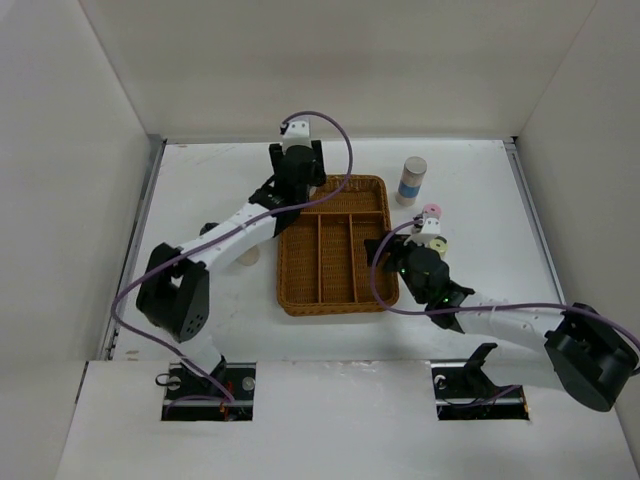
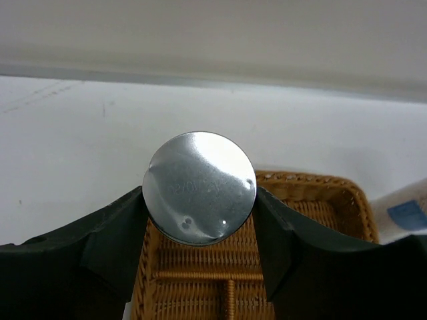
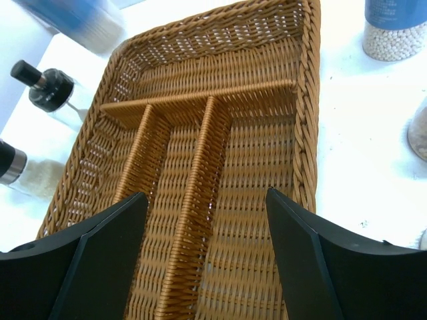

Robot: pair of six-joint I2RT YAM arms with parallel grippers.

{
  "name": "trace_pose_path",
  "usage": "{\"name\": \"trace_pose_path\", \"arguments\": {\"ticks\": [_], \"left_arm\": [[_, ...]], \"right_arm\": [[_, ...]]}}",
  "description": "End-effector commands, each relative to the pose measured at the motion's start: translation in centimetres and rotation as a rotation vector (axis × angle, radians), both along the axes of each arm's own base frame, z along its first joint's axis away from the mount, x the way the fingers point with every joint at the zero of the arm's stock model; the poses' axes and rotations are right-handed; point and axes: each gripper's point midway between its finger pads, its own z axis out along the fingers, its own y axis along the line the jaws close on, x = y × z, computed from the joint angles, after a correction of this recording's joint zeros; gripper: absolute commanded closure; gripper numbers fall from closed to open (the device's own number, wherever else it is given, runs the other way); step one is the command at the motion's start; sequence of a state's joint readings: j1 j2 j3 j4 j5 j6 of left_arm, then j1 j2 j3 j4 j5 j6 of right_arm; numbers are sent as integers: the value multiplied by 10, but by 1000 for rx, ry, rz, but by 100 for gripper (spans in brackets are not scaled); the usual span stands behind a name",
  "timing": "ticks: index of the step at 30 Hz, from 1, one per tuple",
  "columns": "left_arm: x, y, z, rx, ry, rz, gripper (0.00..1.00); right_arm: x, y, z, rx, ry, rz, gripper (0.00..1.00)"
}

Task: Organize the condiment bottles

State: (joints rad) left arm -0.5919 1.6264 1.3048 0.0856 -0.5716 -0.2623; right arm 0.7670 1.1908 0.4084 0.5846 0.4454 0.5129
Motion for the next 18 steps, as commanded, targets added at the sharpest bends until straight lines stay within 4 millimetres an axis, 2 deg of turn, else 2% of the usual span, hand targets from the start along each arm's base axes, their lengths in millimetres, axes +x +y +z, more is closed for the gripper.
{"name": "trace_pose_path", "arguments": {"ticks": [1,6,11,13,15,18], "left_arm": [[18,-17,37,-94,-116,-23,61],[32,-26,2,-65,-68,-30,60],[32,-27,-36,-46,-17,-29,54],[31,-26,-47,-38,3,-23,48],[28,-24,-56,-34,16,-20,37],[25,-20,-60,-53,29,-11,23]], "right_arm": [[3,-3,18,61,-52,-15,22],[2,-3,21,59,-60,-14,22],[2,-1,22,61,-58,-7,21],[2,-1,20,66,-52,-5,21],[3,0,17,58,-43,-4,21],[2,-1,20,57,-54,-7,20]]}}
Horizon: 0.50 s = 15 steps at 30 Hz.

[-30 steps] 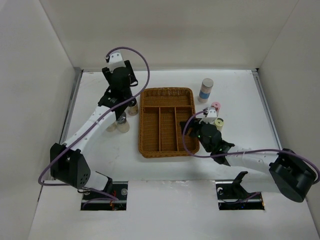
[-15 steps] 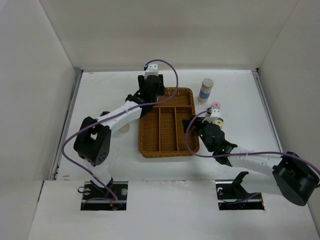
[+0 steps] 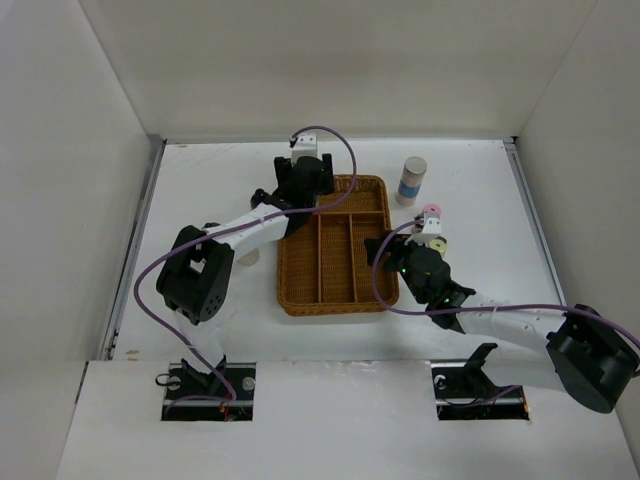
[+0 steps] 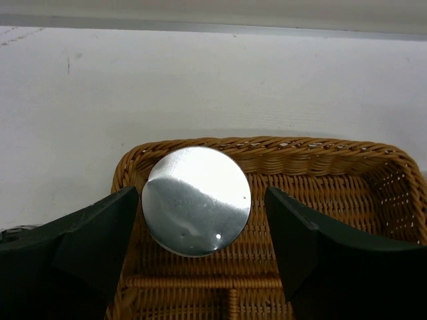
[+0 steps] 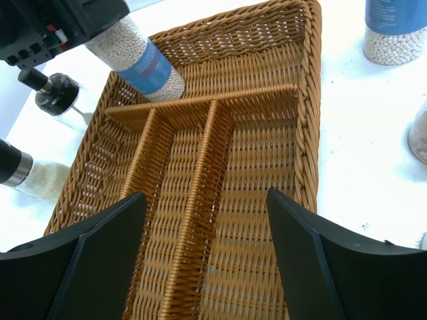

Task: Organize the condiment bottles

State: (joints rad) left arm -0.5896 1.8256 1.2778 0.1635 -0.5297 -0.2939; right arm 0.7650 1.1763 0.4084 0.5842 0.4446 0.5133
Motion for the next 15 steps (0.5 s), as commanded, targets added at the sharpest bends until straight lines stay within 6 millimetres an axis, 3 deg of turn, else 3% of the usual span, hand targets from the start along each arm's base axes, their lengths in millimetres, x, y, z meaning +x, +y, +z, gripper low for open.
{"name": "trace_pose_path", "arguments": {"ticks": [1,5,9,11,15], "left_arm": [[4,3,38,-101,-104,22,19],[-6,8,69,-133,-156,19,9],[-26,25,99,-146,-199,28,12],[-39,44,104,-171,-210,60,18],[-55,85,88,-168,-146,144,25]], "right_arm": [[3,-1,13,51,-38,-7,20],[4,-1,13,39,-36,-9,19],[4,-1,9,43,-24,-7,19],[4,-1,12,39,-33,-6,19],[5,-2,9,47,-26,-11,19]]}}
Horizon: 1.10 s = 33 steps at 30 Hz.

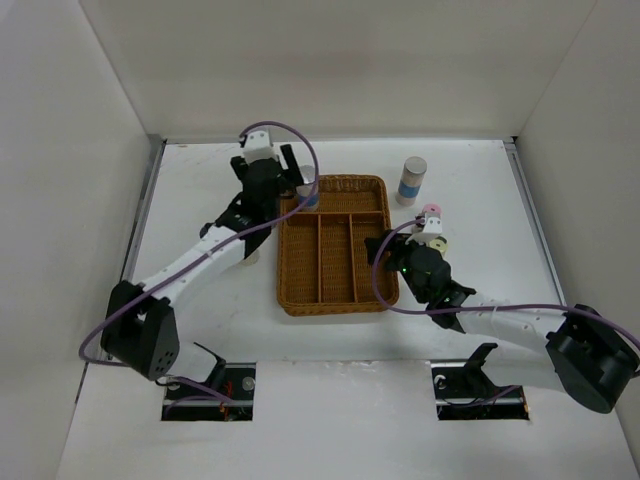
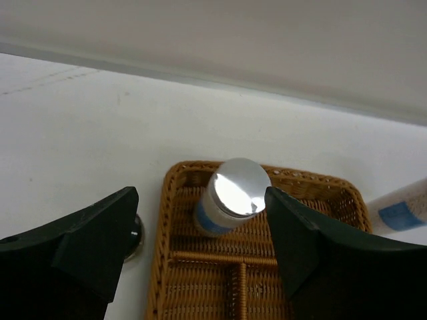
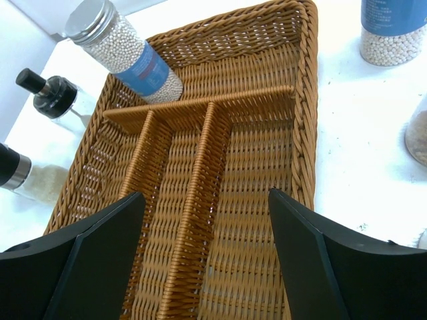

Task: Organize the condiment bottles

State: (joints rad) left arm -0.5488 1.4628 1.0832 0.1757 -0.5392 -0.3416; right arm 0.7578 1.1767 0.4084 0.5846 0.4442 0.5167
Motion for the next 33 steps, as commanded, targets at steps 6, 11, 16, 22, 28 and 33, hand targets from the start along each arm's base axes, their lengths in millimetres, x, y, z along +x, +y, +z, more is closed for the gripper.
{"name": "trace_pose_path", "arguments": {"ticks": [6,11,16,22,28,33], "left_arm": [[-17,66,-51,48,178,127,19],[-8,61,-76,72,245,91,18],[5,64,-103,75,296,97,18],[14,68,-117,101,314,125,22],[20,70,-123,105,322,132,43],[23,71,-103,79,265,137,62]], "right_arm": [[5,4,4,29,-16,3,18],[4,4,6,32,-22,7,17],[4,3,8,28,-31,3,17],[4,3,8,24,-29,5,17],[5,4,8,23,-27,7,17],[4,5,6,23,-21,14,17]]}}
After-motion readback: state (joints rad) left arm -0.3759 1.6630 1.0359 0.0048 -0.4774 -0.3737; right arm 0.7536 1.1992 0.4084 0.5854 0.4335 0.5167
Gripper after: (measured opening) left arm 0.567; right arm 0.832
